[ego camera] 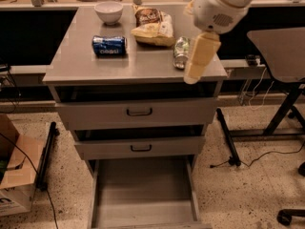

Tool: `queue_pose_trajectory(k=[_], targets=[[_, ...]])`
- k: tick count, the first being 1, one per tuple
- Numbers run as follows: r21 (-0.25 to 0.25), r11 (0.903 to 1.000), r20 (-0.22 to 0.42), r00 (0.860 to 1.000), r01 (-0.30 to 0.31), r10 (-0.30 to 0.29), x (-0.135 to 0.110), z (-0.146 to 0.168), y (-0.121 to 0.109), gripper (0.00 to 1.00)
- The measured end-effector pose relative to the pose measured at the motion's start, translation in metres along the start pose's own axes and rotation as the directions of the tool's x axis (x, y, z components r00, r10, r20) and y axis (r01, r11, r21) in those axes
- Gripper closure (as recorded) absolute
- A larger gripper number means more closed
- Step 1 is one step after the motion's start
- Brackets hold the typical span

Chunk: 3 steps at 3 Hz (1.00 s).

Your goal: Place pepsi can into bottom drawer

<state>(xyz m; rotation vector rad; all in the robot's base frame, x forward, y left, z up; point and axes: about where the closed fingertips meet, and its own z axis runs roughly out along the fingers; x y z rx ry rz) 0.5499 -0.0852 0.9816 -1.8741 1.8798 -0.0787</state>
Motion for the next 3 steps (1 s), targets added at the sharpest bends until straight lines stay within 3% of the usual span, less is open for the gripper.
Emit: queue_pose_trajectory(k=[2,3], targets=[[-0.068,0.9942,0.136,0.988,0.083,-0.073,-0.078,0.07,-0.064,0.0],[-0.097,0.9932,0.192,0.98,0.065,-0.045,-0.102,0.103,-0.089,0.0]])
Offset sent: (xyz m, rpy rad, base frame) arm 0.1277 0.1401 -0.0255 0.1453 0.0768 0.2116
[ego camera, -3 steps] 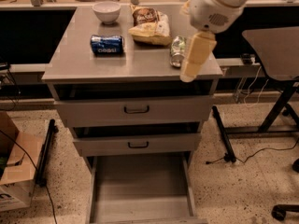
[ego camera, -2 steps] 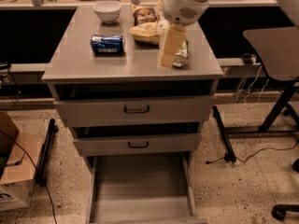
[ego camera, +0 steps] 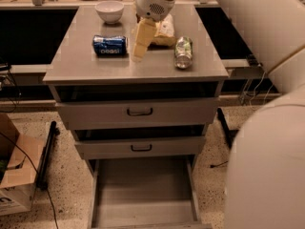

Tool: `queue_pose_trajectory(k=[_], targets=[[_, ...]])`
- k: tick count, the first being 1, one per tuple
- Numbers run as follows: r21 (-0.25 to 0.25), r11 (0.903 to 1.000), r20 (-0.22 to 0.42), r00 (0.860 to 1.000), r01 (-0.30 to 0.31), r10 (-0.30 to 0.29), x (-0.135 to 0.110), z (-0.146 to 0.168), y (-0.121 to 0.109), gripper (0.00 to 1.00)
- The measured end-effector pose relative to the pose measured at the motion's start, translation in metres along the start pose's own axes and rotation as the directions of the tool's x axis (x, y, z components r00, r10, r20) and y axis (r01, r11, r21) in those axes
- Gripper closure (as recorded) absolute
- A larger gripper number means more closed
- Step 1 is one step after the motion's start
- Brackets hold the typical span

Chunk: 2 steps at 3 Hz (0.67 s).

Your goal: Place pepsi can into bottom drawer

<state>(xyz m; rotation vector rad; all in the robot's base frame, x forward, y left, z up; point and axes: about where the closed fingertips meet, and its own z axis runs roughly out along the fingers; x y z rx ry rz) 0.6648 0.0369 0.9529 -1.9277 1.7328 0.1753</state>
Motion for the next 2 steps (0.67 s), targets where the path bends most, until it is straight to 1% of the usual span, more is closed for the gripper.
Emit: queue_pose_trajectory(k=[1,2], targets=[[0.003,1.0,0.011,1.0,-0.003,0.003,-0.002,0.004,-0.007,0.0],[0.004,0.9999,0.036,0.999,-0.012,0.012,-0.003,0.017,-0.011,0.0]])
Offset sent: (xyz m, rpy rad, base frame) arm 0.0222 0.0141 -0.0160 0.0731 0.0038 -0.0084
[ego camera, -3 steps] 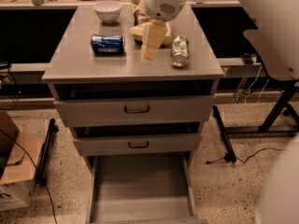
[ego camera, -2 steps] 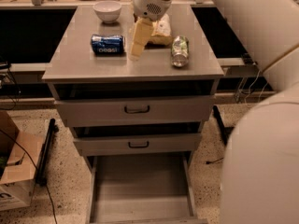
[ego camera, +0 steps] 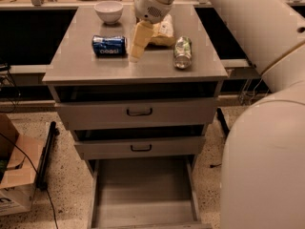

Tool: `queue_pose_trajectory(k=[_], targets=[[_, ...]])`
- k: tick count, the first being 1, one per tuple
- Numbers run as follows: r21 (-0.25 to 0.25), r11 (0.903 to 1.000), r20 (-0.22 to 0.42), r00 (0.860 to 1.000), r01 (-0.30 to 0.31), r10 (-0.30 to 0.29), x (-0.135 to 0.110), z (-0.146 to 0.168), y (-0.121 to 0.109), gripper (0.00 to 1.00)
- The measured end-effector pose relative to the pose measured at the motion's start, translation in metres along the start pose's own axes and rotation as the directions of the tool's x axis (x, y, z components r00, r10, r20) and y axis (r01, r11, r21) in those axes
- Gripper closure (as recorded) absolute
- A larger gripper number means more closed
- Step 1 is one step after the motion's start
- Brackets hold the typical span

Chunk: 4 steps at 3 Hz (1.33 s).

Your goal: Place pepsi can into bottom drawer

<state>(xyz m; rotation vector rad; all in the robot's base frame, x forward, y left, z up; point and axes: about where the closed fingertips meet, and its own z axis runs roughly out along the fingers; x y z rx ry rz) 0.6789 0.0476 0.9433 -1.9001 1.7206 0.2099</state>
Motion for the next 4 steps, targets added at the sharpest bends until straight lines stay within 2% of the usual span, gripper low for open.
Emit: queue_pose_trajectory(k=[1,2,4], targets=[[0.02,0.999,0.03,0.999,-0.039,0.038,-0.013,0.029,-0.007,0.0],[0.032,0.9991,0.076,0.997,-0.029,0.026,-0.034,0.054,-0.018,0.0],[-0.026,0.9991,0.135,0.99,0.033,-0.03,-0.059,0.106,-0.038,0.0]])
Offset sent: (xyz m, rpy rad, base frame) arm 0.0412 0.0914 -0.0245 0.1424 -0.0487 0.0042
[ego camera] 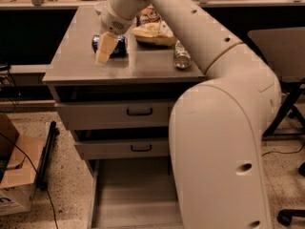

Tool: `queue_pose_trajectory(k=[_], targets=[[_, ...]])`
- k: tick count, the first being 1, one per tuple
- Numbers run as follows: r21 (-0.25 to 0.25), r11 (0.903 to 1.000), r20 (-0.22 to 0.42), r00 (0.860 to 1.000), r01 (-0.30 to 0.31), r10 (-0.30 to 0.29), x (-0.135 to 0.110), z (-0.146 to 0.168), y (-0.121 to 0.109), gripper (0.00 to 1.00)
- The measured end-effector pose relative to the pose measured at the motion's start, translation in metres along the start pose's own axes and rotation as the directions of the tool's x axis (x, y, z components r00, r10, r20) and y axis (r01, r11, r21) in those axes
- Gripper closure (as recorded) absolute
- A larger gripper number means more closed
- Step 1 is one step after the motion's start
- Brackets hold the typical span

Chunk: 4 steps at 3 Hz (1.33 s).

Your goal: Place pepsi can into bottom drawer

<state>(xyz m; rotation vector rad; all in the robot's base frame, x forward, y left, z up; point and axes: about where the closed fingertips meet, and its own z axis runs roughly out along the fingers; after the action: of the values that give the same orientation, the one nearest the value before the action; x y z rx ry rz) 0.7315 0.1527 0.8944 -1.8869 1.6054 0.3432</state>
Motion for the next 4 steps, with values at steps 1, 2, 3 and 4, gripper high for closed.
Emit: queue_pose_trajectory(k=[1,2,3,4], targets=[[-0.016,0.9999,0.019,1.0,-0.004,0.004,0.008,0.016,-0.009,0.0],[-0.019,0.9995,0.028,0.999,-0.025,0.026,0.027,0.024,-0.019,0.0],[-0.032,0.9978,0.043,0.997,-0.057,0.059,0.049,0.031,-0.027,0.03],[-0.025,0.9971,0.052,0.996,-0.072,0.073,0.064,0.032,-0.036,0.22]])
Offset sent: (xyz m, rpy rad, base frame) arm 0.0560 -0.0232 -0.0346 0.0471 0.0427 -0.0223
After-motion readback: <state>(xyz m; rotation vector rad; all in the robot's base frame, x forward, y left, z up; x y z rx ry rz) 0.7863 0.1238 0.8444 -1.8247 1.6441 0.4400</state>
